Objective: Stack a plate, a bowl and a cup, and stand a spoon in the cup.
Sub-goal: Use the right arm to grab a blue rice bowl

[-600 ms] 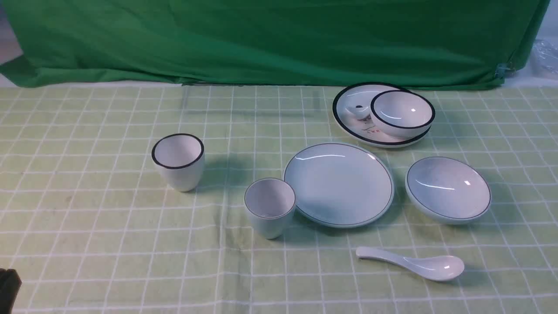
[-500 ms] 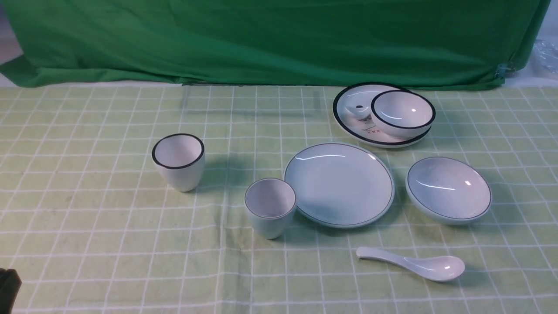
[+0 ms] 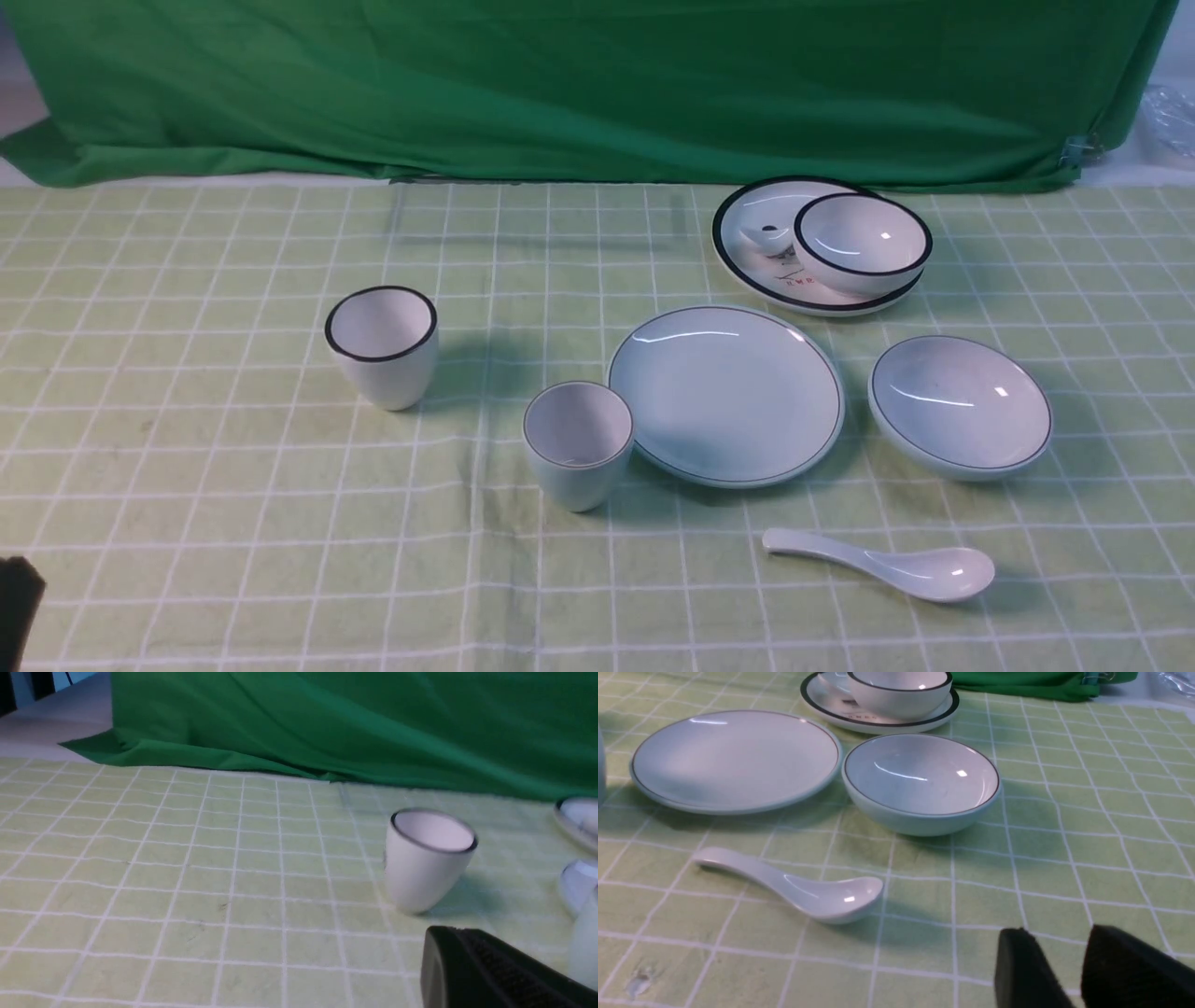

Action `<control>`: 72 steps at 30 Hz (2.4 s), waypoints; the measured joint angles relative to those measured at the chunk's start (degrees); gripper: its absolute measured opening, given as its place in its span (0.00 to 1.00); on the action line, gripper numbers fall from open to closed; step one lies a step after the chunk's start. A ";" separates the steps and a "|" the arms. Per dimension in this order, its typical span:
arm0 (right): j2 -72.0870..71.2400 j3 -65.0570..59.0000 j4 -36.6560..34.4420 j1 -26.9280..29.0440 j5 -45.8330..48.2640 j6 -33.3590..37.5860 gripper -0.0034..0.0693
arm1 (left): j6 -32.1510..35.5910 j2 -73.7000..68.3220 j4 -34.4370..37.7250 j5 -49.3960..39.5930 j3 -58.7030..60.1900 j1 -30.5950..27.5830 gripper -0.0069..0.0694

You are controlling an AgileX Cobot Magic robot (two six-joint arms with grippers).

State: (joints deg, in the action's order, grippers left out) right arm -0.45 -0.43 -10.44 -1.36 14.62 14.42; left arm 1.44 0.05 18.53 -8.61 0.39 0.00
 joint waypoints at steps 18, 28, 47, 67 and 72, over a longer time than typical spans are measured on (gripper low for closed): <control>0.00 0.00 0.00 0.00 0.00 0.00 0.38 | 12.18 -25.75 14.97 -26.73 -31.06 0.12 0.12; 0.00 0.00 0.00 0.00 0.00 0.00 0.38 | 20.93 -49.68 11.41 -30.55 -42.38 16.84 0.12; 8.86 10.71 -11.99 -3.16 -2.66 -20.37 0.25 | 27.62 -53.14 11.92 -32.61 -44.84 22.83 0.12; 89.58 62.69 8.10 -14.28 25.17 3.30 0.59 | 29.12 -45.70 12.09 -35.39 -46.80 22.88 0.12; 98.21 67.41 8.98 -14.28 25.05 5.42 0.68 | 29.55 -45.59 12.09 -35.56 -46.80 22.88 0.12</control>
State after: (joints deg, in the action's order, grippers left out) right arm 97.76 66.99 -1.46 -15.63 39.67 19.85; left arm 30.99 -45.54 30.62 -44.17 -46.41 22.88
